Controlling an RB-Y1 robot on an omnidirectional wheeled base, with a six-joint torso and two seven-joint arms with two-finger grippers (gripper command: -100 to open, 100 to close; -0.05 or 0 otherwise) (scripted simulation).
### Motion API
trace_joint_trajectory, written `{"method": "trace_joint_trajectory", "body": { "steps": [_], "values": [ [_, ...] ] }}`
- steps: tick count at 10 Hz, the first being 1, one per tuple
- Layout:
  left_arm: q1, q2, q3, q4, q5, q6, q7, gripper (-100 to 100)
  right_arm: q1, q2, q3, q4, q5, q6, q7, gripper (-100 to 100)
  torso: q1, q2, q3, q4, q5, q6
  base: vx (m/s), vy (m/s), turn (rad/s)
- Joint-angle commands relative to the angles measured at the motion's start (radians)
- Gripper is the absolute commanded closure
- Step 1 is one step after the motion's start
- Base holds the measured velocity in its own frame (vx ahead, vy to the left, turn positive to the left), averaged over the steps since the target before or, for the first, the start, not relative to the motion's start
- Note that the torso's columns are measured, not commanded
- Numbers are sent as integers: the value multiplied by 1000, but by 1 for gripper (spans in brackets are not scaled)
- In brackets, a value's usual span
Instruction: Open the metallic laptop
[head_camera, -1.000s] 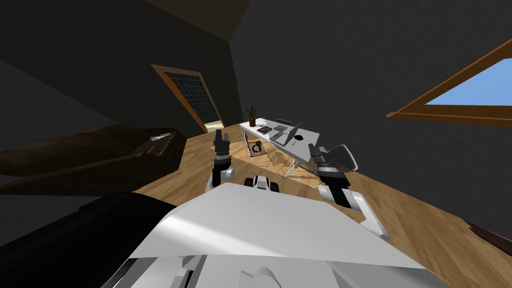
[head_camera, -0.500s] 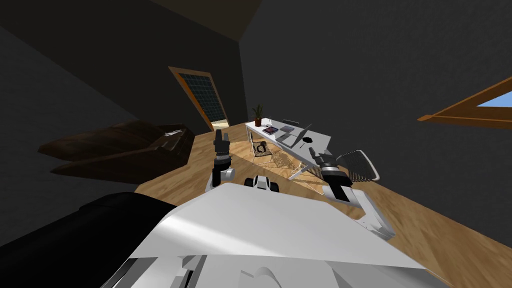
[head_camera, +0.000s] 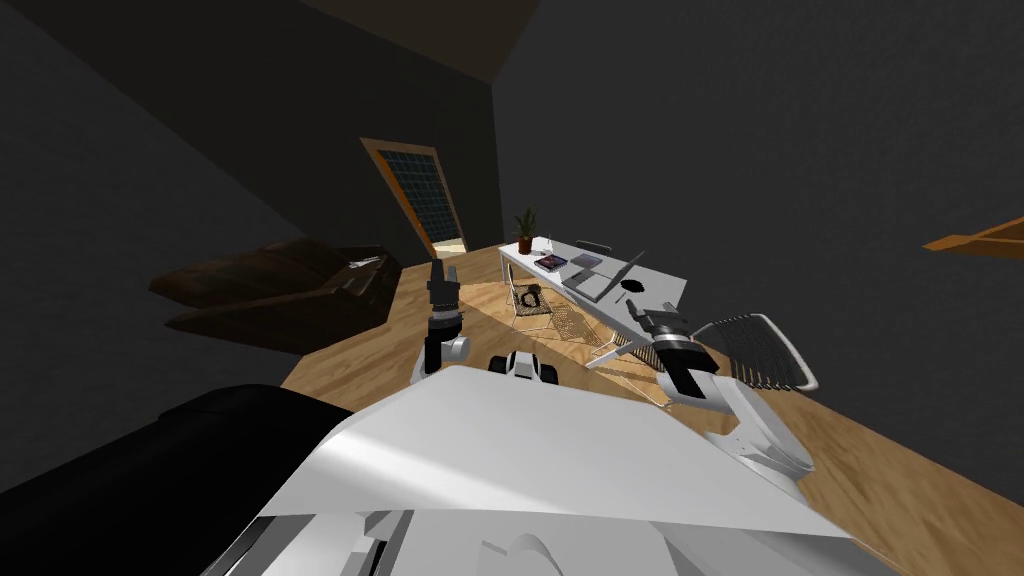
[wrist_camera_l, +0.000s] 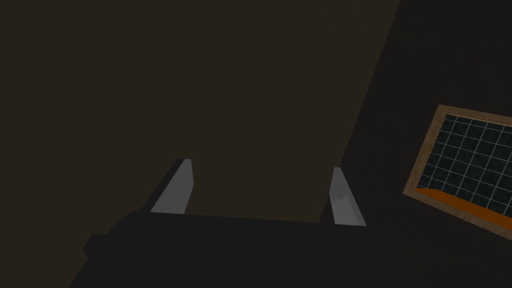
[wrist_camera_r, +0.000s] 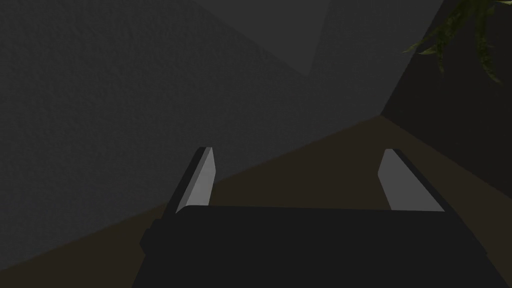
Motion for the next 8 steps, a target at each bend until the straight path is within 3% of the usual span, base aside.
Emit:
{"method": "trace_joint_trajectory", "body": {
  "steps": [1, 2, 3, 8],
  "values": [
    [0, 0, 0, 0, 0, 0, 0, 0, -24, -43, -2, 48, 45, 52, 27, -100, -1, 1, 1, 0, 0, 1, 48, 69, 100],
    [0, 0, 0, 0, 0, 0, 0, 0, -36, -68, -8, 79, 70, 75, 42, -100, -1, 2, 1, 0, 0, 0, 86, 87, 162],
    [0, 0, 0, 0, 0, 0, 0, 0, -36, -68, -8, 79, 70, 75, 42, -100, 0, 0, 0, 0, 0, 0, 71, 59, 50],
    [0, 0, 0, 0, 0, 0, 0, 0, -86, -182, -31, 215, 181, 175, 105, -100, 0, 0, 0, 0, 0, 0, 92, 76, 135]
  ]
}}
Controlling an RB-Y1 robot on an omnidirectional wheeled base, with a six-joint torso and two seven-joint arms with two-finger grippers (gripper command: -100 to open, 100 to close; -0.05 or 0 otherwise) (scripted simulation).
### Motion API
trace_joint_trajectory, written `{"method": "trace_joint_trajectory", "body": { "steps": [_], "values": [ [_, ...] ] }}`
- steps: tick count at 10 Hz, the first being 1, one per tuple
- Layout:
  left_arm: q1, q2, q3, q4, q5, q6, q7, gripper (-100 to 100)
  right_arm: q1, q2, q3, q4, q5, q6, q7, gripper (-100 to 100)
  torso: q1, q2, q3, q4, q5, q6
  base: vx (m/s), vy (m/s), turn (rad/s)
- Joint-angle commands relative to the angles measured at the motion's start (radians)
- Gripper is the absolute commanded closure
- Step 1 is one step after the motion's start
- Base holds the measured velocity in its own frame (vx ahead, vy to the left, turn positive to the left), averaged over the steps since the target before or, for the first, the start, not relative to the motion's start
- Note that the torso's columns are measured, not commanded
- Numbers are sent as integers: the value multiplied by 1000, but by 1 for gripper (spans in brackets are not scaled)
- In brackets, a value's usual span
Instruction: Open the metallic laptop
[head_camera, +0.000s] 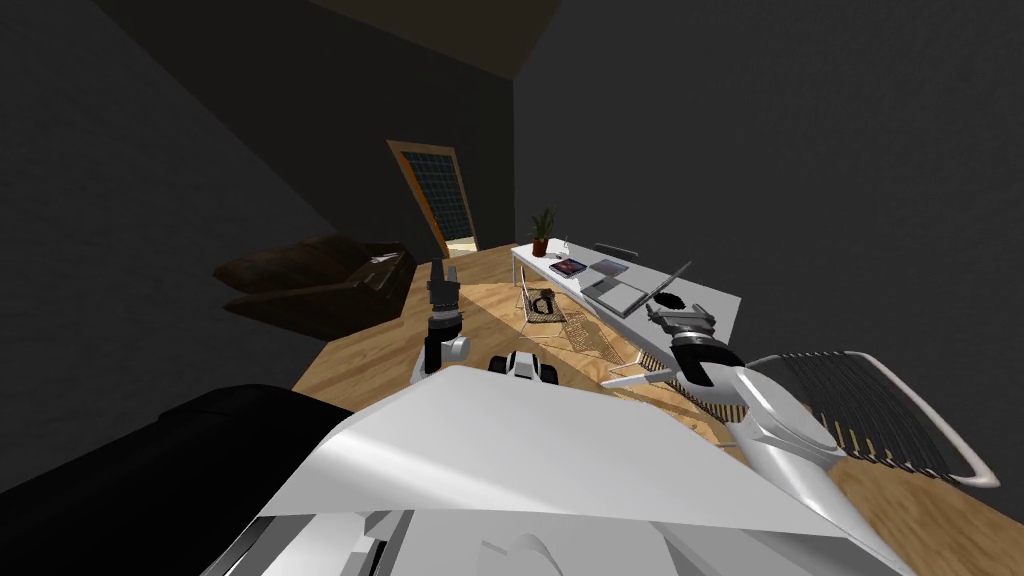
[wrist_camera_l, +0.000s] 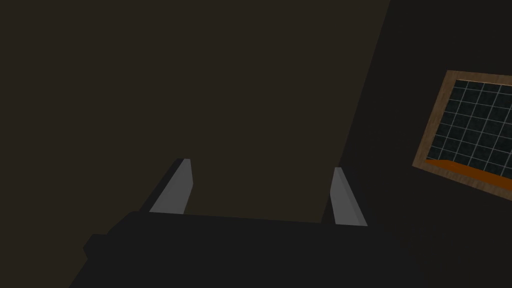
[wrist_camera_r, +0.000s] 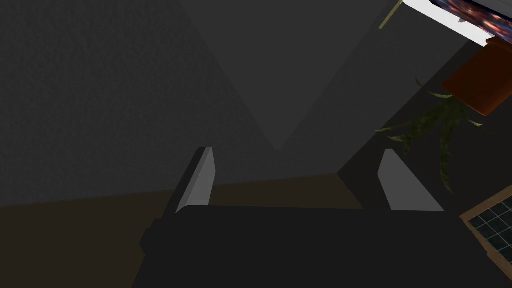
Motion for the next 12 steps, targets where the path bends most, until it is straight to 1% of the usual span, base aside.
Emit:
{"method": "trace_joint_trajectory", "body": {
  "steps": [1, 4, 5, 6, 7, 8, 9, 12],
  "values": [
    [0, 0, 0, 0, 0, 0, 0, 0, -11, -61, -8, 47, 47, 58, 26, -100, -1, 0, 0, 0, 0, 0, 110, 66, 95],
    [0, 0, 0, 0, 0, 0, 0, 0, -30, -108, -18, 100, 91, 98, 52, -100, -2, 4, 3, 1, -1, 0, 64, 50, 102],
    [0, 0, 0, 0, 0, 0, 0, 0, -41, -134, -24, 128, 115, 120, 67, -100, -2, 4, 2, 1, -1, 0, 54, 42, 119],
    [0, 0, 0, 0, 0, 0, 0, 0, -39, -129, -18, 118, 96, 107, 55, -100, -1, 2, 2, 1, -1, 0, 26, 18, 26],
    [0, 0, 0, 0, 0, 0, 0, 0, -38, -160, -23, 134, 81, 109, 49, -100, -2, 3, 2, 1, -1, 1, 78, -26, 20],
    [0, 0, 0, 0, 0, 0, 0, 0, -36, -145, -23, 126, 90, 109, 53, -100, -4, 0, 0, 0, -1, 0, 49, -20, 10],
    [0, 0, 0, 0, 0, 0, 0, 0, -36, -147, -23, 126, 88, 108, 52, 100, -2, 1, 1, 0, -1, 0, 8, -5, -7],
    [0, 0, 0, 0, 0, 0, 0, 0, 33, -234, -26, 155, 76, 79, 61, 100, 3, -3, -2, -4, -2, 0, 105, 87, -29]
  ]
}}
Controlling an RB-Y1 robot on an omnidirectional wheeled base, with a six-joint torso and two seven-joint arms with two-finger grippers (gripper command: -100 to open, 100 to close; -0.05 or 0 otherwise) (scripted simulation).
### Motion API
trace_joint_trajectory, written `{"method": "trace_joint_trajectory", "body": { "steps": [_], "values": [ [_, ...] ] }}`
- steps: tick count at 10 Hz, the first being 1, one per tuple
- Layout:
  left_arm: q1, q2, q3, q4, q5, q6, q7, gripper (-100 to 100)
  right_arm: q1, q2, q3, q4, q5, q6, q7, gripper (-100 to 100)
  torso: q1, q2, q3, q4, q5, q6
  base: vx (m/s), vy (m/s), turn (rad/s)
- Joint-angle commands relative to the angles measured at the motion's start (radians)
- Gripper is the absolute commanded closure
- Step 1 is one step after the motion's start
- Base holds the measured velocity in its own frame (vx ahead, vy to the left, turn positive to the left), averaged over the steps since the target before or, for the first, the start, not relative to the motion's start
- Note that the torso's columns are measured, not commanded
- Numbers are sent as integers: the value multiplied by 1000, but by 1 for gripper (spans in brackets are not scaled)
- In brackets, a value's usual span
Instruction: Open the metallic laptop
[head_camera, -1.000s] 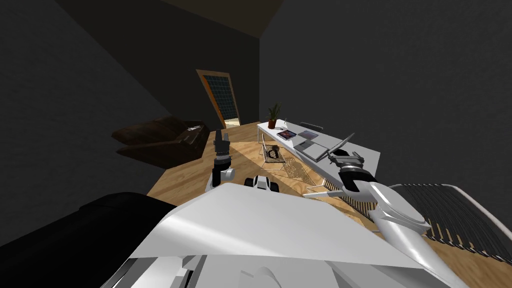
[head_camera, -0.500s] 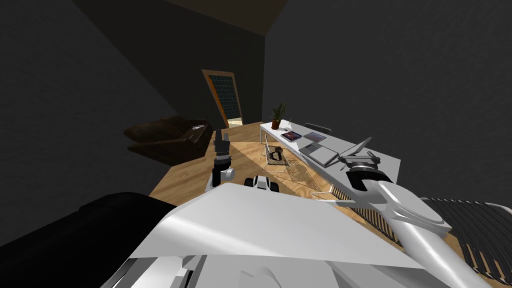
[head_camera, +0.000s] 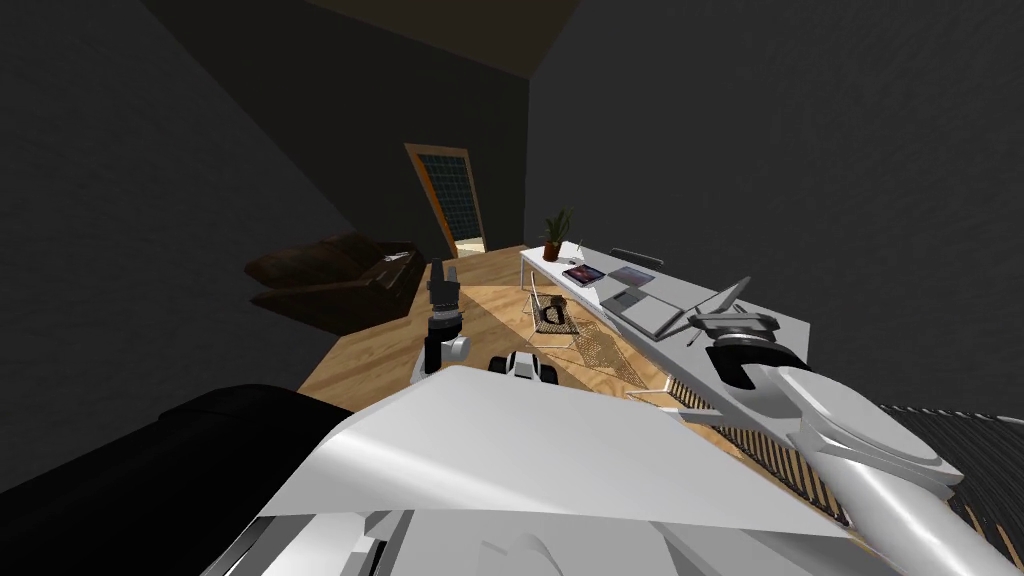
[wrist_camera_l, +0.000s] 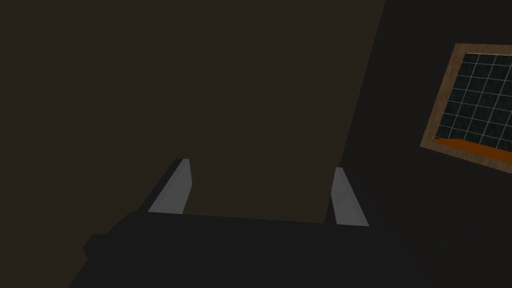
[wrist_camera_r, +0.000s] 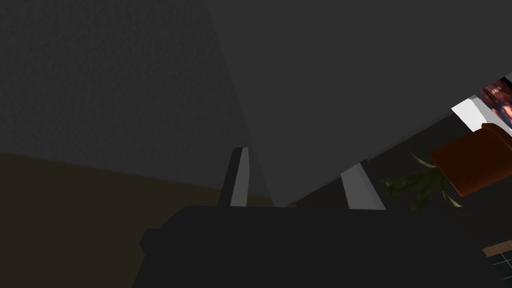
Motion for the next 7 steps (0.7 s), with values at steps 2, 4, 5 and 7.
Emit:
{"method": "trace_joint_trajectory", "body": {
  "steps": [2, 4, 5, 7],
  "values": [
    [0, 0, 0, 0, 0, 0, 0, 0, 80, -99, 2, 45, -11, -47, 13, 100, -4, -4, -3, -1, -1, -3, 175, 139, -41],
    [0, 0, 0, 0, 0, 0, 0, 0, 126, -156, 2, 65, -20, -66, 19, 100, -5, -3, -2, -1, -3, -6, 165, 154, -26],
    [0, 0, 0, 0, 0, 0, 0, 0, 150, -185, 1, 74, -24, -76, 22, 100, -5, -2, -1, 0, -3, -6, 151, 129, -10],
    [0, 0, 0, 0, 0, 0, 0, 0, 196, -242, 1, 93, -32, -96, 28, 100, -7, 0, 0, 2, -1, -2, 156, 141, -6]
  ]
}}
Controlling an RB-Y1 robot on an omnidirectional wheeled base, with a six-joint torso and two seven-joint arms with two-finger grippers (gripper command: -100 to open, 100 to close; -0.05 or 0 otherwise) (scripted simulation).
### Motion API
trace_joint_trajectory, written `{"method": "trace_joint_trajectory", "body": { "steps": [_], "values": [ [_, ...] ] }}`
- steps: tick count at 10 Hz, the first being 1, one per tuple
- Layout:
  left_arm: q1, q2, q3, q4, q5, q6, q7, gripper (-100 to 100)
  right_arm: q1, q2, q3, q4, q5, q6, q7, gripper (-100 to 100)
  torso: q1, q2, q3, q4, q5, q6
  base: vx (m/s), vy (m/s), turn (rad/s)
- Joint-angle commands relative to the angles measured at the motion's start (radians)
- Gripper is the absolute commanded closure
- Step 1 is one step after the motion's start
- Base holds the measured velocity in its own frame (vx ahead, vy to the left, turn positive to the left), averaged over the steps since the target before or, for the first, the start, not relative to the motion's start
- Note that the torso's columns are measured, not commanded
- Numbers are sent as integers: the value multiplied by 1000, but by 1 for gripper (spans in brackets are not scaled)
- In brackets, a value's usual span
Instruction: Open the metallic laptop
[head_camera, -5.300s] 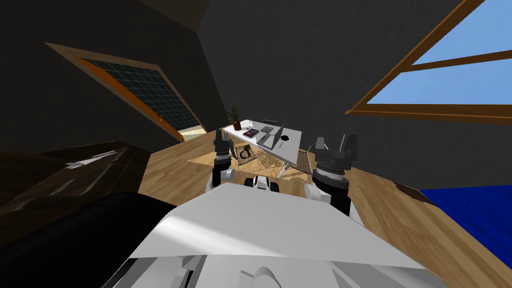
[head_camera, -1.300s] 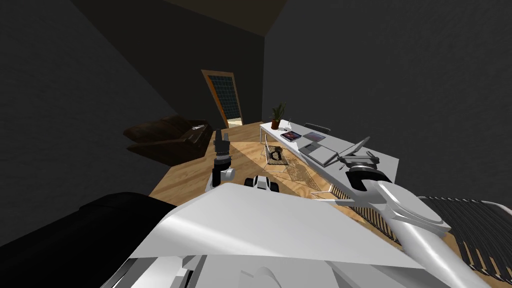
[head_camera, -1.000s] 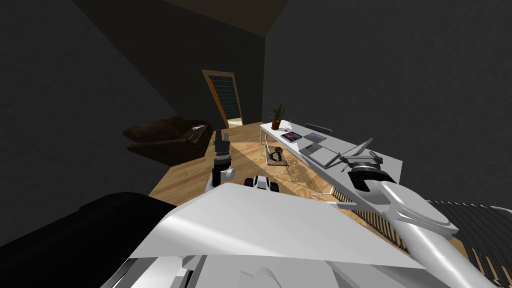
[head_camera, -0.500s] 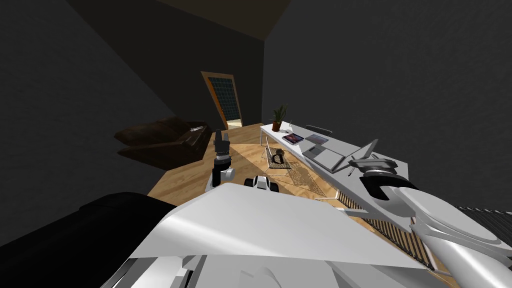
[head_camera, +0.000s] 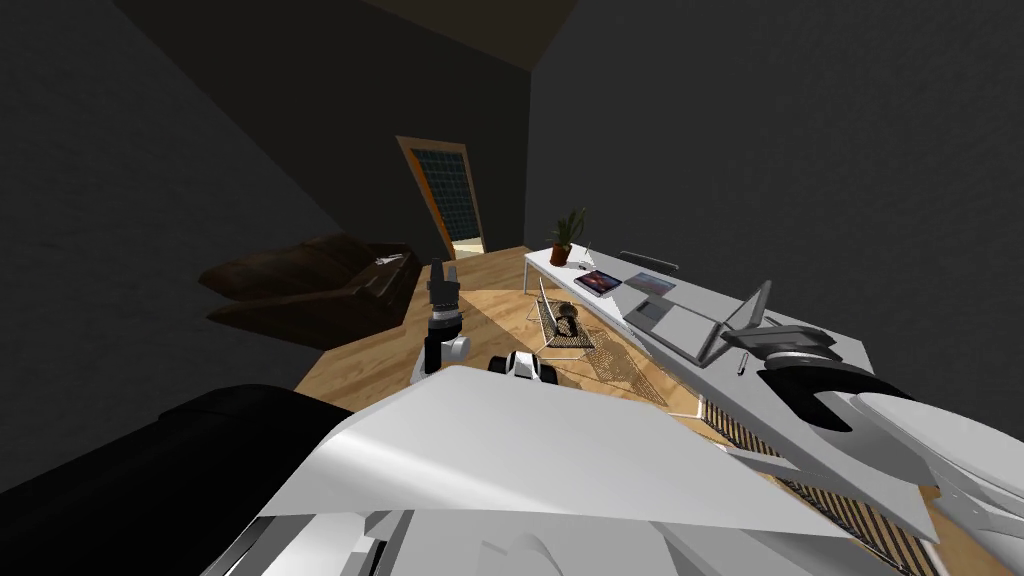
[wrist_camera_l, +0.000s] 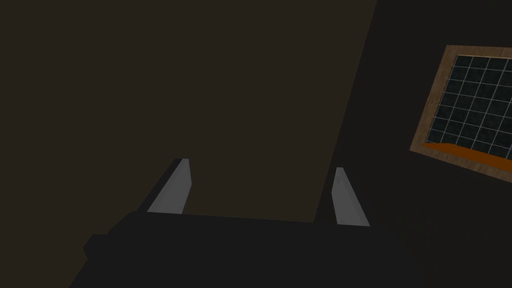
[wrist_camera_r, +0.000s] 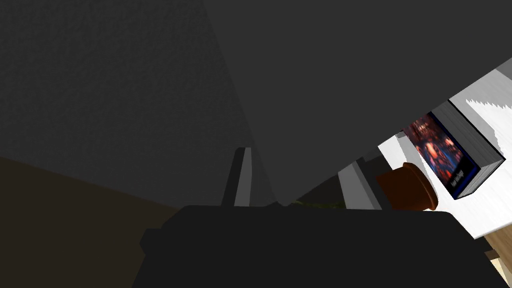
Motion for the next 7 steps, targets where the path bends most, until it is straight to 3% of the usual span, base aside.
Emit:
{"method": "trace_joint_trajectory", "body": {
  "steps": [1, 2, 3, 4, 6, 7],
  "values": [
    [0, 0, 0, 0, 0, 0, 0, 0, 20, -25, 0, 13, -2, -17, 5, 100, 1, 2, 1, 1, 1, 1, 72, 67, -9],
    [0, 0, 0, 0, 0, 0, 0, 0, -27, -47, 51, 65, -33, -11, 3, 100, -1, 8, 4, 4, 3, 2, -101, 1, 317],
    [-1, 0, 0, 0, 0, 0, 0, 0, -49, -47, 77, 89, -33, -11, 3, 100, -1, 14, 8, 5, 2, -2, -160, -37, 366],
    [-1, 0, 0, 0, 0, 0, 0, 0, -52, -47, 98, 109, -33, -11, 3, 100, 0, 13, 8, 5, 2, 1, -86, -26, 90],
    [0, 0, 0, 0, 0, 0, 0, 0, -52, -47, 98, 138, -33, -11, 3, 100, 1, 3, 1, 2, 3, 9, 3, -2, -50],
    [0, 0, 0, 0, 0, 0, 0, 0, -94, -67, 150, 171, -63, -3, -1, 100, 2, 2, 0, 2, 4, 6, -96, -6, 243]
  ]
}}
